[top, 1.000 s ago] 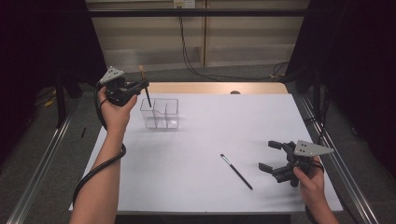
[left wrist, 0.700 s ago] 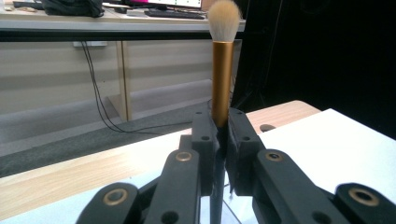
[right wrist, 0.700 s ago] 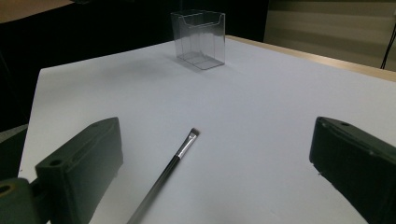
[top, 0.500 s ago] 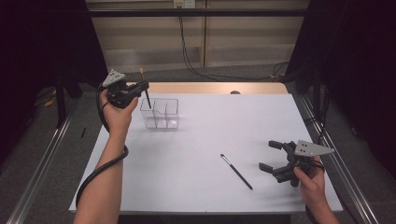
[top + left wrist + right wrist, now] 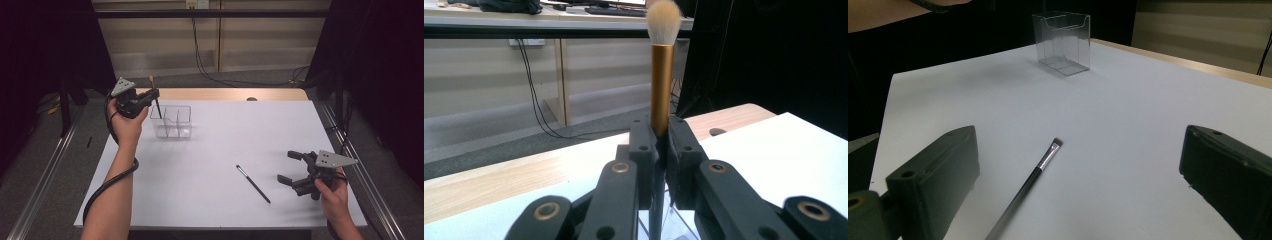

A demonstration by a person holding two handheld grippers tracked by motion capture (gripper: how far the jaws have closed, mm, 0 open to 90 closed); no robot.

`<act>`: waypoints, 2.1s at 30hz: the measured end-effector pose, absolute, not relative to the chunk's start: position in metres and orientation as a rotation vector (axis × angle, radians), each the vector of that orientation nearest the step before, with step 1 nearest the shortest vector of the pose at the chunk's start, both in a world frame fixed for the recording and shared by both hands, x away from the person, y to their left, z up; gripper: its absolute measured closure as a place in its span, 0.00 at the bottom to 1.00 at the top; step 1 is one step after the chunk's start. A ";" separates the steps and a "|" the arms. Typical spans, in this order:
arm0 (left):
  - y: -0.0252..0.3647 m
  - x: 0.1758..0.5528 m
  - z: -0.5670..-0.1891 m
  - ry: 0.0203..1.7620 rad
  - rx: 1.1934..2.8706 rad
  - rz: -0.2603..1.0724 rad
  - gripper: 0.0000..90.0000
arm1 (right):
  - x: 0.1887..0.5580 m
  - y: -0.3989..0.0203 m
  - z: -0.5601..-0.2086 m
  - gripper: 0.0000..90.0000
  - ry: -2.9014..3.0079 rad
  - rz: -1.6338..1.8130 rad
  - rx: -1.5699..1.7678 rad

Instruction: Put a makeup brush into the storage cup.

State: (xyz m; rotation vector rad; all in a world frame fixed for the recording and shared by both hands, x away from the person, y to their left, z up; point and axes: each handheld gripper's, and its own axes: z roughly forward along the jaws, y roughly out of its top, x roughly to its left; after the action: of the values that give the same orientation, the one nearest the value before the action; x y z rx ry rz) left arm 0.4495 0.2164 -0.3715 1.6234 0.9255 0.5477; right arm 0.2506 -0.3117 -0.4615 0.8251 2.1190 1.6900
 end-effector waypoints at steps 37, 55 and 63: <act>0.217 0.444 -0.388 0.952 1.614 0.492 0.57 | 0.250 -0.311 -0.462 0.02 2.123 1.691 0.817; 0.218 0.422 -0.390 0.885 1.600 0.446 0.17 | 0.248 -0.309 -0.462 0.02 2.130 1.680 0.815; 0.218 0.410 -0.396 0.848 1.592 0.413 0.10 | 0.243 -0.312 -0.462 0.02 2.118 1.670 0.834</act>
State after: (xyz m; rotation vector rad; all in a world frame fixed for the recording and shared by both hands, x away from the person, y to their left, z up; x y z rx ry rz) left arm 0.4102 0.2180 -0.3959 1.5920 0.8479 0.4127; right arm 0.2431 -0.3115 -0.4617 0.8339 2.1175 1.6696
